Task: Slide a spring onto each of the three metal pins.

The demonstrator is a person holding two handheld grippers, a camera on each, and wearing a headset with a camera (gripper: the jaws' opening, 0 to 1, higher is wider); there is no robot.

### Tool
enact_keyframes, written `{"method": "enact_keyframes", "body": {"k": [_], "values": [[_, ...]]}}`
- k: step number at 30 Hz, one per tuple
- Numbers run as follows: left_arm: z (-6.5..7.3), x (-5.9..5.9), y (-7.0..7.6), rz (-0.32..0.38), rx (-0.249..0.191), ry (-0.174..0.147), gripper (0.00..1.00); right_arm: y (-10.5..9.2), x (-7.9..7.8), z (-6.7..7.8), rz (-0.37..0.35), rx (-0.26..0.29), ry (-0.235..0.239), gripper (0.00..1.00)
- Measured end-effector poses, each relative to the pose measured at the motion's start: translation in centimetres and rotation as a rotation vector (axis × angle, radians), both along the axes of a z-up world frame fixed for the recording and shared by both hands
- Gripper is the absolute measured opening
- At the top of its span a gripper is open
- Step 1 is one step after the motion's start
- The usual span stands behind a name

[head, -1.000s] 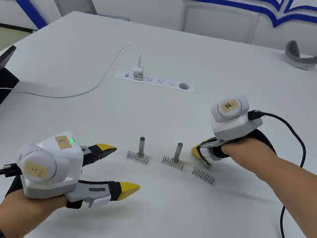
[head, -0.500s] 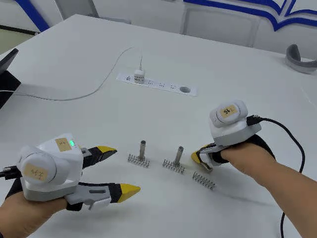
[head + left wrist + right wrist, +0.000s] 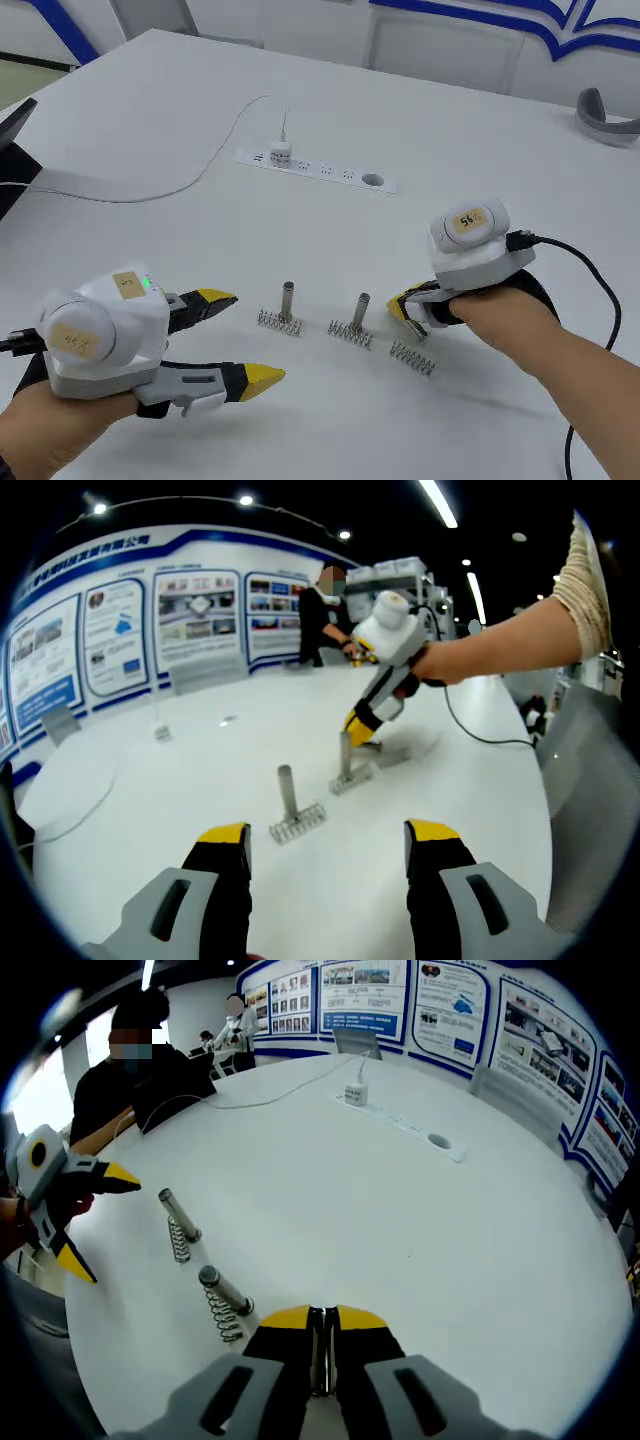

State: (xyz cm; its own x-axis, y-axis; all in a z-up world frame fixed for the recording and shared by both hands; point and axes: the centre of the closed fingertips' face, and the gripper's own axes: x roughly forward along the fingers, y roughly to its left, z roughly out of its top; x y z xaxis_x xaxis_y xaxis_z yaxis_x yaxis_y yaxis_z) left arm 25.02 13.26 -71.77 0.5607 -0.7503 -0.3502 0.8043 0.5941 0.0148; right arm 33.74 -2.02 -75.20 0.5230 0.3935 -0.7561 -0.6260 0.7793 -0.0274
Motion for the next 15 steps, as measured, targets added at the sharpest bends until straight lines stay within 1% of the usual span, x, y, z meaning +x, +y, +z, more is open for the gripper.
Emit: {"method": "enact_keyframes", "body": {"k": [7,15], "values": [[0.1,-0.1,-0.3,-0.004,-0.005,-0.006,0.63,0.0,-0.7,1.7,0.005,0.014,-0.039,0.09],[0.4,-0.2,-0.4,-0.009,-0.005,-0.014,0.62,-0.2,-1.5,2.8,0.005,0.019,-0.068,0.09]]}}
